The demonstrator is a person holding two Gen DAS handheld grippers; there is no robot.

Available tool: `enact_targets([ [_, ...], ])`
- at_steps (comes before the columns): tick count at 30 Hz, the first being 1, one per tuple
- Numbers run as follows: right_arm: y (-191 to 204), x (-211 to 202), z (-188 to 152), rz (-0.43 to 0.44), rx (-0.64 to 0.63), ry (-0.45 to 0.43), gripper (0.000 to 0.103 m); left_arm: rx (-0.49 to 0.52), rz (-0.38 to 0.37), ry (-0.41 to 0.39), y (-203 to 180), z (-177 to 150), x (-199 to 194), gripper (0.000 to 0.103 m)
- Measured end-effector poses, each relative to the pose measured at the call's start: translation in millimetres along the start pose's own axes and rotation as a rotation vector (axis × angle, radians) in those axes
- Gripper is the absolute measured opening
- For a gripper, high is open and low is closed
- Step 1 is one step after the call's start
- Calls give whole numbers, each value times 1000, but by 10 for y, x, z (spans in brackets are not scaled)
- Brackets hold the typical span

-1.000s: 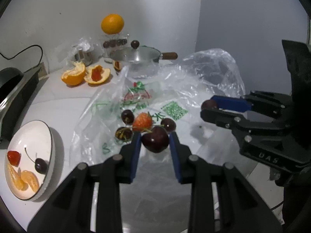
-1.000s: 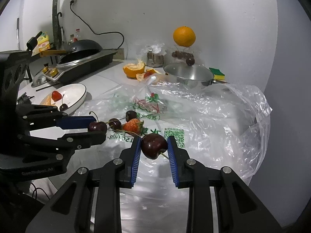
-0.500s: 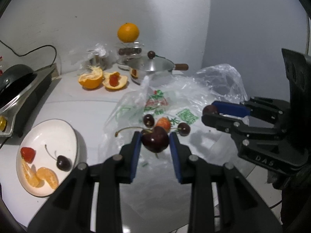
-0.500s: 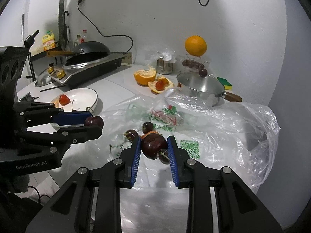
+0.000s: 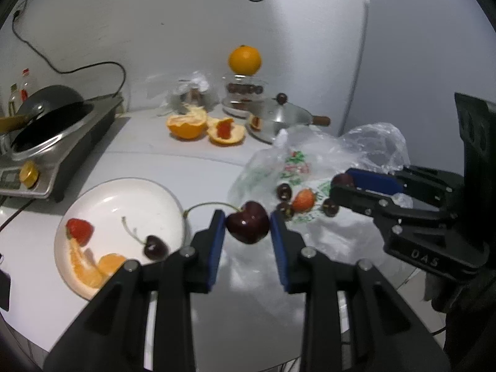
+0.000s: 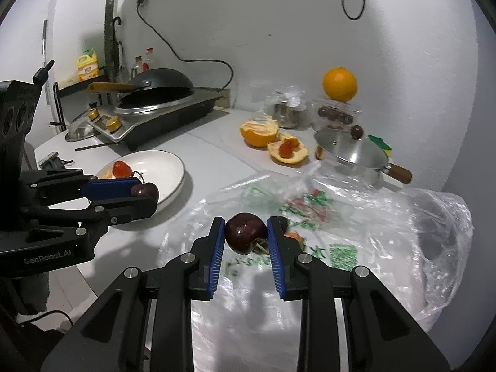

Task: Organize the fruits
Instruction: 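Carry both cherries over the white plate with both tools, then open both tools to drop the cherries onto the plate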

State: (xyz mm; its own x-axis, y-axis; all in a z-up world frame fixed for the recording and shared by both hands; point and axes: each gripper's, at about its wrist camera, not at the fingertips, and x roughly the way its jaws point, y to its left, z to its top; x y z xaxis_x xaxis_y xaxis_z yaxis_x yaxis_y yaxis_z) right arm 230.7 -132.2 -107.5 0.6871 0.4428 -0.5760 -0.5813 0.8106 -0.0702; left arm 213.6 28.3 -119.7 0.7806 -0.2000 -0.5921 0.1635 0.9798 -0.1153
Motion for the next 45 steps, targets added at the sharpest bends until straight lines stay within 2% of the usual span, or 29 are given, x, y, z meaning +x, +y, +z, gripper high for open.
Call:
enact_targets([
  [11,408,179,188,32,-35,5,29,-45,39,-23,451,-60,-182,30],
  [23,683,392,350,57,-65,17,29,-83,72,-28,885,-73,-235,30],
  [31,817,661,414,83,-75,44,29,-101,87,-4,1169,-121,-77,30],
  [45,1031,1205,468,134,-84,108,29,-111,71,45,1436,-133,268,30],
])
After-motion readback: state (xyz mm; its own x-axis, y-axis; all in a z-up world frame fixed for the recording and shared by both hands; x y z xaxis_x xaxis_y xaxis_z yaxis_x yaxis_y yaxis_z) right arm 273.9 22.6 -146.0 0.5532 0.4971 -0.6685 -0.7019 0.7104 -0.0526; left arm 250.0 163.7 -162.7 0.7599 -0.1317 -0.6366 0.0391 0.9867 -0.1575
